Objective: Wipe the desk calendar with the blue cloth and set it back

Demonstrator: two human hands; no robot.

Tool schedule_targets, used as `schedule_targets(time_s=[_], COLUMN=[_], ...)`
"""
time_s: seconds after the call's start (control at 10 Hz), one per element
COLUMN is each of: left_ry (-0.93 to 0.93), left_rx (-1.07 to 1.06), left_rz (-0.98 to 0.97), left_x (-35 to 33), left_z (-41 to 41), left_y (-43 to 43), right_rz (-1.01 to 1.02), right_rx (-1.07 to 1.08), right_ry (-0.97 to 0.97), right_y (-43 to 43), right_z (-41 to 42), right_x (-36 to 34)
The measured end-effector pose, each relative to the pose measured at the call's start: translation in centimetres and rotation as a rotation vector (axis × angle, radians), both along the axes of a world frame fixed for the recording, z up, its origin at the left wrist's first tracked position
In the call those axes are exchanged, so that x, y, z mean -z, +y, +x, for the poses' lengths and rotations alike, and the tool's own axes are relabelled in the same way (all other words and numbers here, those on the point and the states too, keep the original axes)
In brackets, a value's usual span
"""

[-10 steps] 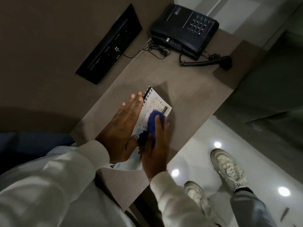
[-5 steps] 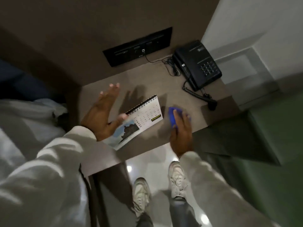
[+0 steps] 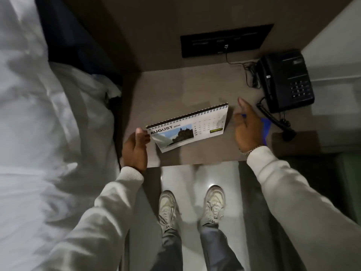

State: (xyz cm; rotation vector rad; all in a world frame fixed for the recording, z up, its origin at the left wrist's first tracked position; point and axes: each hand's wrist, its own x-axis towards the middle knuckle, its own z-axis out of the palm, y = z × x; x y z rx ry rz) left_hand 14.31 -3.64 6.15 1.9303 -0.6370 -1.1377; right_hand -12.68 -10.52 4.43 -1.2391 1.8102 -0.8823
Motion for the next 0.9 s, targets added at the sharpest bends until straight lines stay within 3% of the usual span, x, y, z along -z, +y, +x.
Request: schedule_targets(time_s=[0.2, 0.4, 0.6, 0.9], left_ry=[0.169, 0.088, -0.097, -0.353], left_rx=[-0.096, -0.014, 0.151, 0.255], left_rz=[-0.038, -0.075, -0.027, 0.138], left_x=[-2.0, -3.7, -3.4, -3.5], left_z=[-1.2, 1.5, 4.6, 5.6], left_y=[-2.0, -8.2, -17.0, -20.5], right_rz=[0.14, 0.089, 0.055, 0.095], right_rx=[0.157, 0.152, 0.114, 0.043], right_ry=[-0.34, -0.438, -0.434, -0.324], right_y=[-1.6, -5.9, -13.5, -16.3], right_z=[2.8, 4.5, 7.4, 8.9], right_x=[-2.5, -3.3, -3.5, -3.7])
